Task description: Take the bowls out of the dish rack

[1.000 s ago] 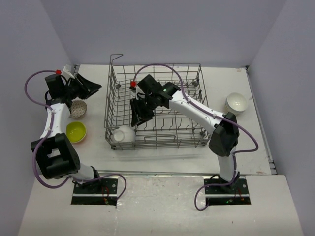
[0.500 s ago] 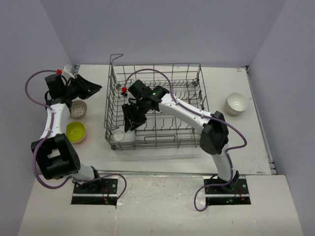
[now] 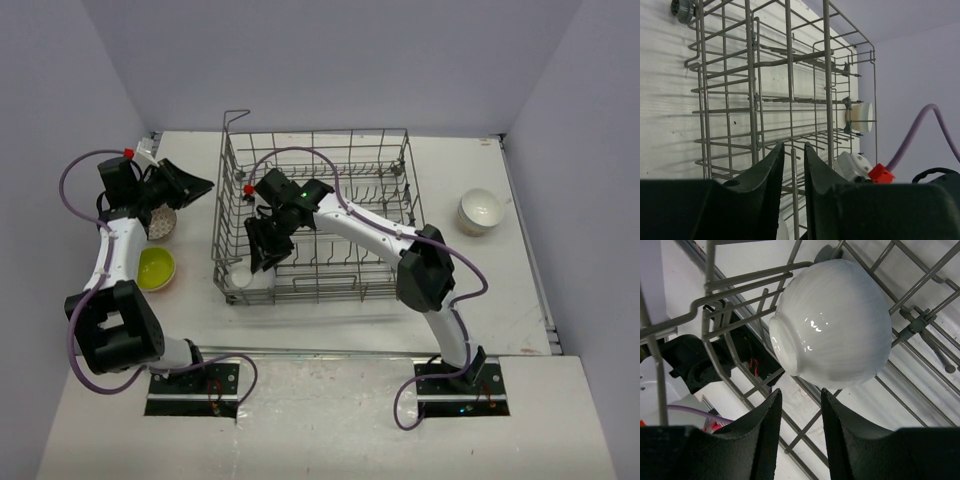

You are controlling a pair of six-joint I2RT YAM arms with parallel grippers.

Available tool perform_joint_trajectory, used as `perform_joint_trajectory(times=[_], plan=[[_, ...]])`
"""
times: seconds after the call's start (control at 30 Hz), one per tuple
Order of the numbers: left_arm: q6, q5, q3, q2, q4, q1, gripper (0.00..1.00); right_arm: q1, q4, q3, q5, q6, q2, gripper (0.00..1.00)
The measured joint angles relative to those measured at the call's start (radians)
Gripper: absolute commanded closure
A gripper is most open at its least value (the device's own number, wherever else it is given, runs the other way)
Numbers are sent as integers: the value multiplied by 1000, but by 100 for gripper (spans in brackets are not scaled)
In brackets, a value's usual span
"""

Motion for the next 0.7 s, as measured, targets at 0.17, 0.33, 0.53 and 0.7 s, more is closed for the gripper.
perform_joint_trajectory(times=[0.17,0.33,0.53,0.7], plan=[[-10,6,-5,-14,5,-5,77,4,-3,7,1,5,35,66],[-14,10,-11,-18,8,-5,78,14,-2,10,1,14,41,72],[-14,13,-12,-18,12,-5,78,22,2,10,1,23,42,75],[-14,13,-12,-18,15,-6,78,22,3,32,-5,35,58,75]])
